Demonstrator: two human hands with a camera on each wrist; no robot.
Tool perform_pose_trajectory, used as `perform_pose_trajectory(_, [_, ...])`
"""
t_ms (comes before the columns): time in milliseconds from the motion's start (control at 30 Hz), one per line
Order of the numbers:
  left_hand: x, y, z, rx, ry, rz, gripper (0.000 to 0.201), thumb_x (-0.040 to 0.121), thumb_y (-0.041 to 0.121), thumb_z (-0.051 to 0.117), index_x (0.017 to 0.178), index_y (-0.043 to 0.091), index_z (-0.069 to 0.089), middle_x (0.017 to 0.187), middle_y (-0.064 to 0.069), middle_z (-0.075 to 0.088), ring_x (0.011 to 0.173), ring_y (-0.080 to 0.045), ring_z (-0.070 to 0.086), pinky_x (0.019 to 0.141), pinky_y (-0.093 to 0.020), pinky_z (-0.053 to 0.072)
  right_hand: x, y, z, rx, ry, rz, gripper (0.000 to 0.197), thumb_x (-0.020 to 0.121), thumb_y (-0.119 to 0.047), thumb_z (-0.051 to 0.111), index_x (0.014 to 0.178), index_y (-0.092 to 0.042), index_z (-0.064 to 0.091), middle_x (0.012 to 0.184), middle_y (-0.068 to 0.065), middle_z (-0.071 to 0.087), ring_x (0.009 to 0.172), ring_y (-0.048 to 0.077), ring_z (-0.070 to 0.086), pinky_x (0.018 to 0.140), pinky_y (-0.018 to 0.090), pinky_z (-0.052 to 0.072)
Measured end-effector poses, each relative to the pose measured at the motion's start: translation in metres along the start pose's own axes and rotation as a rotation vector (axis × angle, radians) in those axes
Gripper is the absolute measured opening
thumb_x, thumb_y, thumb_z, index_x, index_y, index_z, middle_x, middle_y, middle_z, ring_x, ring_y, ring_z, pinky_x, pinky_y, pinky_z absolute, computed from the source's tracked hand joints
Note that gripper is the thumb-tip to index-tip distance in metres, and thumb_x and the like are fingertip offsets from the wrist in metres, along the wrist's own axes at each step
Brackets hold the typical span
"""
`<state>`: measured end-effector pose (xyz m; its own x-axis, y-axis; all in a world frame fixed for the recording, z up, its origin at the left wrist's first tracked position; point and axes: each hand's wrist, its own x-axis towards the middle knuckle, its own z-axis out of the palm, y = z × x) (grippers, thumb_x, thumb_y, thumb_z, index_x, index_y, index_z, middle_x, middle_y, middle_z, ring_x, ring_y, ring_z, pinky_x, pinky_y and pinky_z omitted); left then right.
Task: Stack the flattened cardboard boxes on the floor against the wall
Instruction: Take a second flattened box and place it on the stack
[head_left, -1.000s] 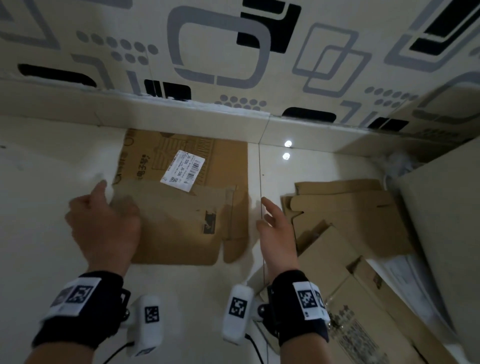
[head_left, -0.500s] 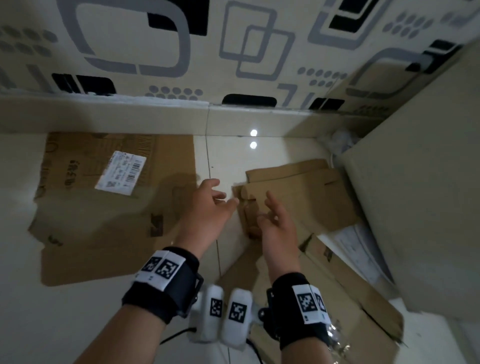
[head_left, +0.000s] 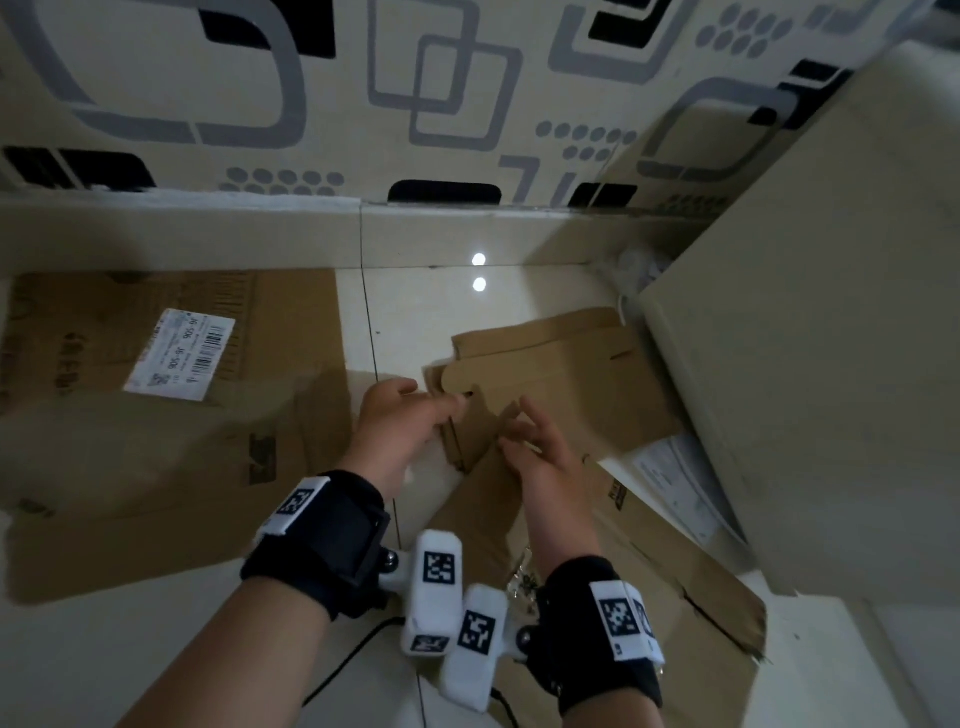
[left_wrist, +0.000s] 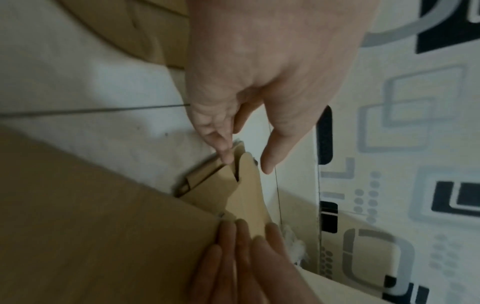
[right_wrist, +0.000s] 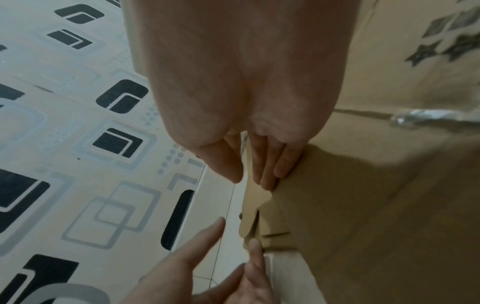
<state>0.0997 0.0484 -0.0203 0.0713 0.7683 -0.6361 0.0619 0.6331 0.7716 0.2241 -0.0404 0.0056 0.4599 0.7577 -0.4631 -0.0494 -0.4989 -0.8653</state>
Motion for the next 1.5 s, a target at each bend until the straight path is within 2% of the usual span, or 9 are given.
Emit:
perform_pose_trajectory(133, [0.001, -0.002, 0.011, -0.016, 0.016, -0.025, 0.081, 0.074, 0.030, 0.085, 0.143, 0.003, 0.054, 0.127, -0.022, 0.068, 0.125, -0.039, 0.059, 0.101, -0.044, 0.047, -0.004, 0.004, 0.003, -0.022, -0.069, 0.000, 0.053, 0.097, -0.005, 0.055, 0.144, -0.029, 0.056, 0.134, -0.004, 0.062, 0.114, -0.003, 0.057, 0.084, 0.013, 0.043])
perform_pose_trajectory(267, [-0.001, -0.003, 0.019, 0.011, -0.027, -0.033, 0.020, 0.085, 0.015, 0.078, 0.103, 0.006, 0.074, 0.051, 0.014, 0.064, 0.067, -0.011, 0.060, 0.052, -0.014, 0.043, -0.003, 0.002, 0.000, -0.025, -0.100, -0.009, 0.046, 0.099, -0.009, 0.056, 0.140, -0.028, 0.061, 0.119, -0.023, 0.059, 0.102, -0.020, 0.055, 0.075, 0.002, 0.044])
perform_pose_trajectory(467, [-0.001, -0.002, 0.020, 0.077, 0.003, 0.060, 0.051, 0.089, 0.019, 0.075, 0.135, 0.002, 0.062, 0.125, -0.009, 0.065, 0.105, -0.018, 0.057, 0.085, -0.026, 0.042, -0.005, -0.001, 0.001, -0.060, -0.083, -0.037, 0.044, 0.098, -0.008, 0.058, 0.137, -0.027, 0.063, 0.135, -0.009, 0.064, 0.116, -0.003, 0.056, 0.087, 0.011, 0.043])
perform_pose_trajectory(567, [0.001, 0.002, 0.010, 0.049, 0.021, 0.070, 0.045, 0.090, 0.026, 0.073, 0.130, 0.009, 0.064, 0.122, -0.007, 0.068, 0.108, -0.020, 0.060, 0.080, -0.026, 0.046, -0.006, -0.004, 0.000, -0.003, -0.026, -0.023, 0.040, 0.096, -0.009, 0.060, 0.131, -0.027, 0.067, 0.132, -0.007, 0.066, 0.122, 0.009, 0.058, 0.103, 0.028, 0.046])
perform_pose_trajectory(767, [-0.004, 0.025, -0.024, -0.139, 0.103, 0.125, 0.064, 0.075, 0.052, 0.072, 0.132, 0.027, 0.060, 0.130, -0.003, 0.067, 0.119, -0.030, 0.063, 0.100, -0.057, 0.049, -0.005, -0.008, -0.001, 0.108, 0.101, 0.007, 0.032, 0.094, -0.020, 0.065, 0.122, -0.035, 0.070, 0.134, -0.009, 0.058, 0.119, 0.007, 0.056, 0.106, 0.036, 0.045])
perform_pose_trajectory(933, [-0.013, 0.049, -0.062, -0.174, 0.191, 0.214, 0.004, 0.098, 0.031, 0.061, 0.098, 0.030, 0.065, 0.107, 0.003, 0.070, 0.103, -0.021, 0.065, 0.092, -0.040, 0.051, 0.001, -0.013, 0.005, 0.129, 0.253, 0.008, 0.047, 0.095, -0.029, 0.064, 0.137, -0.043, 0.051, 0.149, -0.011, 0.036, 0.138, 0.017, 0.040, 0.111, 0.041, 0.037])
perform_pose_trajectory(1033, [-0.016, 0.055, -0.091, -0.218, 0.231, 0.237, 0.014, 0.100, 0.027, 0.058, 0.088, 0.033, 0.060, 0.096, 0.010, 0.065, 0.088, -0.009, 0.060, 0.074, -0.030, 0.048, 0.001, -0.017, 0.012, 0.182, 0.250, 0.032, 0.055, 0.095, -0.034, 0.064, 0.144, -0.045, 0.043, 0.148, -0.013, 0.039, 0.140, 0.017, 0.039, 0.107, 0.039, 0.035])
perform_pose_trajectory(1267, [-0.020, 0.042, -0.168, -0.347, 0.359, 0.192, 0.036, 0.094, 0.030, 0.065, 0.128, 0.019, 0.069, 0.120, -0.003, 0.074, 0.109, -0.023, 0.069, 0.083, -0.039, 0.055, 0.005, -0.024, 0.052, 0.244, 0.109, 0.042, 0.047, 0.096, -0.027, 0.063, 0.142, -0.032, 0.050, 0.135, 0.001, 0.064, 0.116, 0.019, 0.065, 0.106, 0.041, 0.048])
perform_pose_trajectory(1500, [-0.028, 0.023, -0.228, -0.437, 0.401, 0.100, 0.035, 0.096, 0.035, 0.062, 0.126, 0.019, 0.071, 0.115, -0.005, 0.077, 0.105, -0.028, 0.071, 0.088, -0.045, 0.056, -0.004, -0.031, 0.106, -0.003, -0.078, 0.047, 0.046, 0.100, -0.022, 0.058, 0.145, -0.024, 0.051, 0.136, 0.002, 0.060, 0.120, 0.019, 0.057, 0.106, 0.040, 0.047])
